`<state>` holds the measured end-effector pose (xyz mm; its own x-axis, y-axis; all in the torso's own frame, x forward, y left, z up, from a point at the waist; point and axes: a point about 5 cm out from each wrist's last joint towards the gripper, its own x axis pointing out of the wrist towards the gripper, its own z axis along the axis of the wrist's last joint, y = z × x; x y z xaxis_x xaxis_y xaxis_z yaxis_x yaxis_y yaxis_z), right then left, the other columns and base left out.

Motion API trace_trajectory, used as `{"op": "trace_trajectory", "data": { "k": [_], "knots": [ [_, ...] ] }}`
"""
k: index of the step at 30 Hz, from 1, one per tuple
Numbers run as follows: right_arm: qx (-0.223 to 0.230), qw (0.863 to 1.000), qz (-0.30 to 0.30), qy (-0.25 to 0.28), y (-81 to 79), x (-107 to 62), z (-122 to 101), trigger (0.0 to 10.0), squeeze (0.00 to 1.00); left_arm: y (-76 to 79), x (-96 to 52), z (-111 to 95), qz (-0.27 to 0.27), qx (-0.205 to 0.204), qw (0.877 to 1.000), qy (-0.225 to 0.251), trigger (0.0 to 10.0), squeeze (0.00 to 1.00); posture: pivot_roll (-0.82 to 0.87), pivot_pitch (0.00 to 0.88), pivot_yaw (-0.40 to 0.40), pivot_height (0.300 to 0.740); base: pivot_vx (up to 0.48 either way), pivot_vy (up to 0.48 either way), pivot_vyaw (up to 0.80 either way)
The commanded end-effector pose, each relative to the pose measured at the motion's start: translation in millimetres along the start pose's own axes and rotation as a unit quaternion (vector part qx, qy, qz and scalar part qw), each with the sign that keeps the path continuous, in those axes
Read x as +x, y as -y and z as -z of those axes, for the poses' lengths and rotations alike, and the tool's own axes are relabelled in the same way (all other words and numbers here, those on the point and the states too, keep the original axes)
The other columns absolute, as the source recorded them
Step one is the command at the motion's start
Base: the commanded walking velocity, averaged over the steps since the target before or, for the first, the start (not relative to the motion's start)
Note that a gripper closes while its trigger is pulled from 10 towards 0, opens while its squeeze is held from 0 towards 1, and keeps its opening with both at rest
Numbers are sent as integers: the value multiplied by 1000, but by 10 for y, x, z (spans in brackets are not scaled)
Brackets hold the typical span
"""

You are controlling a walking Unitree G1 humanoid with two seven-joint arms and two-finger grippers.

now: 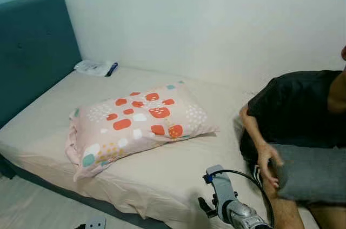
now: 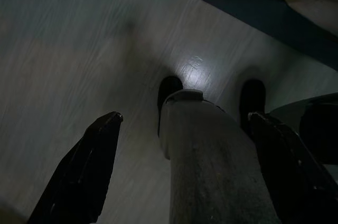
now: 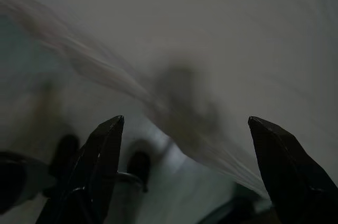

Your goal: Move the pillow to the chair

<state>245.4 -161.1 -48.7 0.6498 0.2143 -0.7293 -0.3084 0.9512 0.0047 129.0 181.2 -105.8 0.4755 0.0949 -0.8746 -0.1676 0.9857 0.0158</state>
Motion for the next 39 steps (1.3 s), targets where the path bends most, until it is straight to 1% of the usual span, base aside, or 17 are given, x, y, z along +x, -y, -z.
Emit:
{"op": "trace_trajectory", "data": {
  "k": [1, 2, 4, 7, 12, 17, 21, 24, 27, 31, 33, 35, 36, 39],
  "knots": [
    [-1, 1000, -2, 11, 10, 4, -56, 10000, 0, 4, -7, 43, -3, -4, 1000, -8, 10000, 0, -70, 0, -66, 740, 0, 0, 794],
    [-12, 1000, 0, 10, 19, 3, -58, 10000, 0, 8, -6, 42, -3, -3, 1000, -8, 10000, 0, -71, 0, -65, 740, 0, 0, 794],
    [-11, 1000, 0, 9, 23, 2, -57, 10000, 0, 11, -5, 38, -2, -2, 1000, -8, 10000, 0, -71, 0, -62, 740, 0, 0, 794],
    [-8, 1000, 5, 5, 48, -5, -44, 10000, 0, 18, -2, 19, 0, -2, 1000, -5, 10000, 0, -80, 0, -58, 740, 0, 0, 794],
    [17, 1000, 23, 8, 107, -18, -37, 10000, 0, 21, 4, -9, 3, -1, 1000, -3, 10000, 0, -99, 0, -53, 740, 0, 0, 794],
    [11, 999, 35, 2, 157, -33, -15, 10000, 0, 35, 8, -27, 6, 0, 1000, -1, 10000, 0, -106, 0, -60, 740, 0, 0, 766],
    [25, 998, 57, -1, 242, -65, 34, 10000, 0, 53, 8, -25, 11, 5, 1000, -2, 10000, 0, -121, 11, -46, 740, 0, 0, 0],
    [32, 998, 60, -2, 247, -71, 57, 10000, 0, 55, 5, -7, 14, 7, 1000, -5, 10000, 0, -126, 8, -42, 740, 0, 0, 0],
    [42, 997, 60, -9, 230, -81, 134, 10000, 0, 51, -2, 35, 16, 14, 1000, -12, 10000, 0, -129, 9, -31, 740, 0, 0, 0],
    [52, 997, 61, -17, 221, -91, 194, 10000, 0, 42, -4, 39, 16, 15, 1000, -12, 10000, 0, -115, 7, -41, 740, 0, 0, 0],
    [64, 995, 71, -24, 251, -107, 233, 10000, 0, 18, 11, -48, 13, 9, 1000, 0, 10000, 0, -117, 13, -31, 740, 0, 0, 0],
    [64, 995, 71, -24, 251, -107, 233, 10000, 0, 18, 11, -48, 13, 9, 1000, 0, 10000, 0, -117, 13, -31, 740, 0, 0, 0],
    [66, 995, 75, -22, 254, -104, 222, 10000, 0, 23, 21, -100, 16, 16, 1000, 5, 10000, 0, -128, 17, -15, 740, 0, 0, 0],
    [73, 994, 75, -19, 242, -100, 218, 10000, 0, 25, 25, -124, 16, 20, 1000, 6, 10000, 0, -125, 17, -14, 740, 0, 0, 0]
  ]
}}
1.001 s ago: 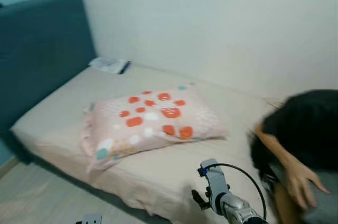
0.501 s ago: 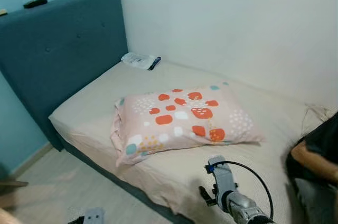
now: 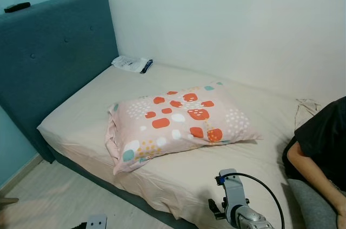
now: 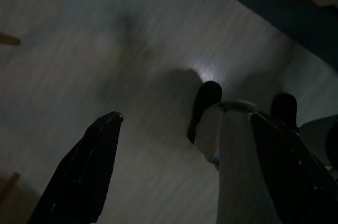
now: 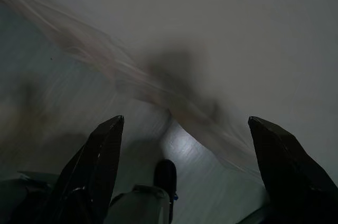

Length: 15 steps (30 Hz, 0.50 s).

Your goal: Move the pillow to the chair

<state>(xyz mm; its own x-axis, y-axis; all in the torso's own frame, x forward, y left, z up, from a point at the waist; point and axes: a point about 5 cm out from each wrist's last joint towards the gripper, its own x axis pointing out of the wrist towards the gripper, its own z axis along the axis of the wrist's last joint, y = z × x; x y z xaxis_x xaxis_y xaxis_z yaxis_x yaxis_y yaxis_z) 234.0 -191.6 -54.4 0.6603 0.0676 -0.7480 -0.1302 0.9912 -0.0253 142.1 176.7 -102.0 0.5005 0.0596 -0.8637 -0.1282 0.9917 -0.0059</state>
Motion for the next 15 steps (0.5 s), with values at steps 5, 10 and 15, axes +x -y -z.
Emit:
{"op": "trace_trajectory", "data": {
  "k": [5, 10, 15],
  "knots": [
    [18, 1000, -4, -6, -43, 0, 53, 10000, 0, -41, -3, 10, 0, 8, 1000, -5, 10000, 0, -104, 0, -18, 740, 0, 0, 0],
    [-48, 998, -45, 9, -165, 31, -78, 10000, 0, -73, -9, 29, -7, 1, 1000, -5, 10000, 0, -95, 3, -31, 740, 0, 0, 0],
    [-48, 998, -38, 24, -177, 47, -180, 10000, 0, -98, -20, 75, -13, -14, 1000, -10, 10000, 0, -85, 0, -38, 740, 0, 0, 609]
  ]
}}
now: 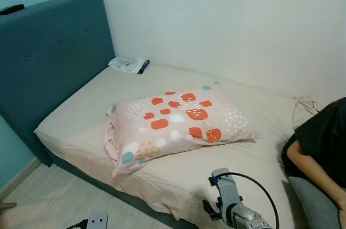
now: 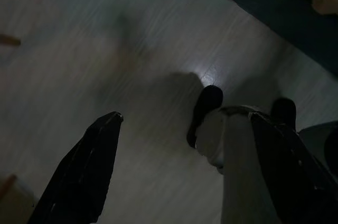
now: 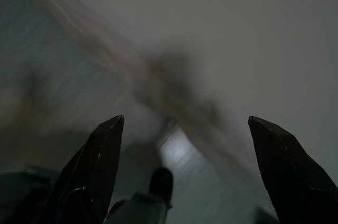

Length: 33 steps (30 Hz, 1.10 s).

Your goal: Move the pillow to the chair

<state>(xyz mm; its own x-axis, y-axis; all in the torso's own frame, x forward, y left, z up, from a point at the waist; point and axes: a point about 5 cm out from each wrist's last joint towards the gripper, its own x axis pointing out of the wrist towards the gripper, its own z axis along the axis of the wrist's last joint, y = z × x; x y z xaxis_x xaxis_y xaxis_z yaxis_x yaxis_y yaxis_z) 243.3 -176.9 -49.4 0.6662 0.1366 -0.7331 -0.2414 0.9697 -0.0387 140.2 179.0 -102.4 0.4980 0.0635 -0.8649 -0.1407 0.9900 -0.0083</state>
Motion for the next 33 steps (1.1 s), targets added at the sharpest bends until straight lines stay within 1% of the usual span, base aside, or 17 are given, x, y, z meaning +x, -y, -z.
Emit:
{"op": "trace_trajectory", "data": {
  "k": [1, 7, 10, 16, 19, 23, 27, 29, 31, 33],
  "knots": [
    [-2, 1000, -4, 12, -37, 17, -64, 10000, 0, -73, -14, 59, -11, -8, 1000, -9, 10000, 0, -85, 0, -38, 740, 0, 0, 800],
    [0, 1000, -17, 2, -73, 12, -3, 10000, 0, -47, -25, 116, -9, -20, 1000, -15, 10000, 0, -83, 10, -38, 740, 0, 0, 800],
    [4, 1000, -20, 1, -80, 8, 18, 10000, 0, -33, -24, 120, -8, -11, 1000, -16, 10000, 0, -87, 10, -35, 740, 0, 0, 800],
    [4, 1000, -20, 1, -63, 6, 13, 10000, 0, -19, -20, 100, -4, -5, 1000, -14, 10000, 0, -96, 3, -33, 740, 0, 0, 800],
    [6, 1000, -10, -3, -41, 4, 19, 10000, 0, -16, -16, 84, -4, -5, 1000, -11, 10000, 0, -100, 12, -34, 740, 0, 0, 538],
    [0, 1000, 11, -12, -6, -4, 56, 10000, 0, -10, -14, 76, -3, -4, 1000, -10, 10000, 0, -98, 9, -36, 740, 0, 0, 0],
    [2, 1000, 19, -17, 22, -12, 77, 10000, 0, 15, -10, 63, 3, -5, 1000, -9, 10000, 0, -96, 4, -39, 740, 0, 0, 0],
    [7, 1000, 24, -17, 33, -13, 77, 10000, 0, 23, -10, 59, 4, -6, 1000, -8, 10000, 0, -96, 4, -39, 740, 0, 0, 0],
    [21, 999, 28, -20, 45, -14, 79, 10000, 0, 31, -8, 51, 6, -13, 1000, -6, 10000, 0, -94, 2, -42, 740, 0, 0, 0],
    [29, 999, 28, -25, 45, -15, 91, 10000, 0, 35, -8, 52, 7, -13, 1000, -5, 10000, 0, -94, 6, -44, 740, 0, 0, -788]
  ]
}}
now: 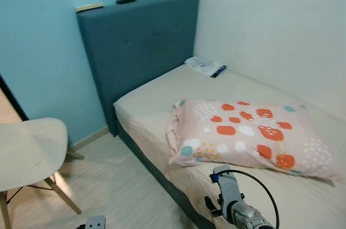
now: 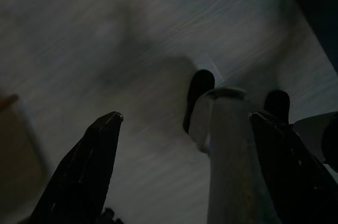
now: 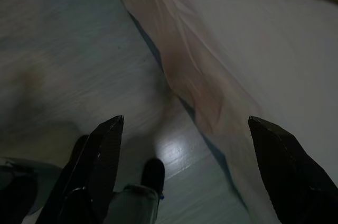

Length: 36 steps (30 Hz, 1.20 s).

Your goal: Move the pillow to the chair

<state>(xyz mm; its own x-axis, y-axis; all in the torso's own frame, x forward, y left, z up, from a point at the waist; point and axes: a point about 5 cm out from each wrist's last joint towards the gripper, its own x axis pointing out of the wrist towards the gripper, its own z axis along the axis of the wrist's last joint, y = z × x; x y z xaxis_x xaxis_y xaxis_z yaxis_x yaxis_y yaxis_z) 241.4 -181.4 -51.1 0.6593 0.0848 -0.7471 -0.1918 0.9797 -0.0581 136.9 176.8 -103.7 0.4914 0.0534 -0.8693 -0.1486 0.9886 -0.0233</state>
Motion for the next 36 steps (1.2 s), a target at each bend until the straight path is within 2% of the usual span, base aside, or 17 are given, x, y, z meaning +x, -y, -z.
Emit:
{"op": "trace_trajectory", "data": {
  "k": [1, 6, 12, 19, 31, 36],
  "knots": [
    [17, 1000, 4, -13, 9, -7, 57, 10000, 0, 17, -2, 15, 3, -6, 1000, -1, 10000, 0, -94, 6, -44, 740, 0, 0, -788],
    [1, 1000, 10, -16, 24, -10, 66, 10000, 0, 18, -4, 25, 1, -5, 1000, -1, 10000, 0, -92, 9, -50, 740, 0, 0, -771],
    [4, 1000, 12, -12, 23, -13, 73, 10000, 0, 8, -8, 37, 3, 2, 1000, -2, 10000, 0, -97, 12, -53, 740, 0, 0, 0],
    [2, 1000, 9, -10, 8, -10, 65, 10000, 0, -24, -14, 74, -12, 22, 1000, -12, 10000, 0, -94, 21, -53, 740, 0, -450, 0],
    [2, 1000, 11, -11, 0, -10, 75, 10000, 0, -40, -25, 126, -17, -5, 1000, -20, 10000, 0, -83, 36, -53, 740, 0, 0, 0],
    [18, 1000, 14, -2, 8, -7, 44, 10000, 0, -47, -26, 124, -16, -5, 1000, -16, 10000, 0, -79, 36, -54, 740, 0, 0, 0]
  ]
}}
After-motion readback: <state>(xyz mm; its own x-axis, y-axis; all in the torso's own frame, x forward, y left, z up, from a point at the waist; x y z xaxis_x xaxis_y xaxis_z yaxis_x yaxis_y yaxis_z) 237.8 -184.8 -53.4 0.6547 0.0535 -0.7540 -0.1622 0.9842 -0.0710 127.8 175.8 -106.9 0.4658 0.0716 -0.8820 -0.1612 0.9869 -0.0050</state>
